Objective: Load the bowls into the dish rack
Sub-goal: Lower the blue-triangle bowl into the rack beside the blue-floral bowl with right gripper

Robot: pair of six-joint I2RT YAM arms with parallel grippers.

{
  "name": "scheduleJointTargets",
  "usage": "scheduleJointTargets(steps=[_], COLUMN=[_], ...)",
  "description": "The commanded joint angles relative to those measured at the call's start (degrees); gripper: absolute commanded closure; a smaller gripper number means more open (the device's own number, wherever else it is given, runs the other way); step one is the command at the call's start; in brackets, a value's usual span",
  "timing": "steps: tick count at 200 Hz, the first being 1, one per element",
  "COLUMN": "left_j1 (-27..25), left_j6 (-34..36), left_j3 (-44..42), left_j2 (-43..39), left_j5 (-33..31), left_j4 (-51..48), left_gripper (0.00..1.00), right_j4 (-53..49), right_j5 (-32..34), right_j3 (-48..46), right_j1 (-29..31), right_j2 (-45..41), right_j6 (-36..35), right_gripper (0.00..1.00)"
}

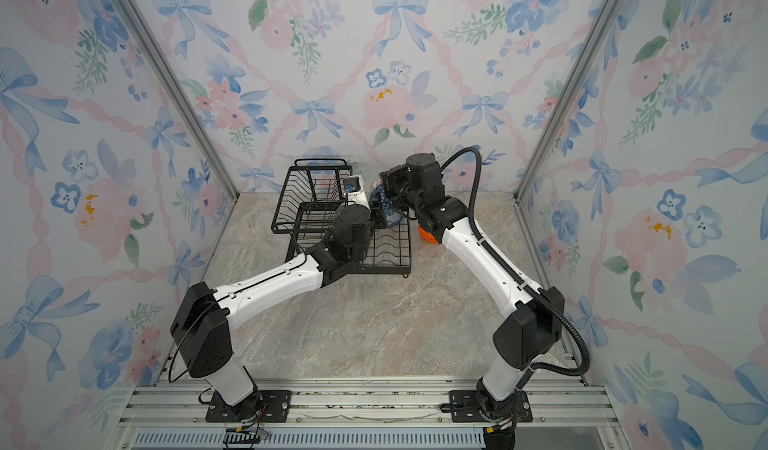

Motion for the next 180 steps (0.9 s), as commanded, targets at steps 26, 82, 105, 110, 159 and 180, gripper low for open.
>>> scheduleJointTargets(steps=[26,82,105,110,159,180], left_j1=[-0.15,-0.75,-1.15,-1.21,-1.2,-0.61], left_j6=[-4.74,-7.41,-8.03,-8.34,-10.29,-9.98], left_j3=[-0.33,-2.3,-3.82,-4.15,-5.13,-4.04], left_j2=[-2.64,-7.23,-10.21,-10.8,-17.41,-18.17], left_j5=[1.44,3.09,3.82,4.01,4.7,7.64], left_j4=[-6.23,-14.75,-16.34,-16.68,-22.66,-25.46], left_gripper=[0.38,0.02,0.02,0.02,0.02,0.02], right_j4=[4.95,5.55,3.47,3.26,6.68,6.99], right_j5=[-0.26,0.11,0.87,1.09,3.23,3.16], right_j3=[2.28,0.1,0.18,-0.06,-6.21,-7.78], right_j1=[-0.79,-3.02,-3.36,-3.38,-3.6,-3.72], right_j2=[0.4,-0.53,-0.53,-0.57,-1.66,-1.41], right_j6=[-2.04,-6.88,-11.33,-12.09,-15.59,-16.83], right_gripper=[1.0,1.0,1.0,1.0,1.0,1.0])
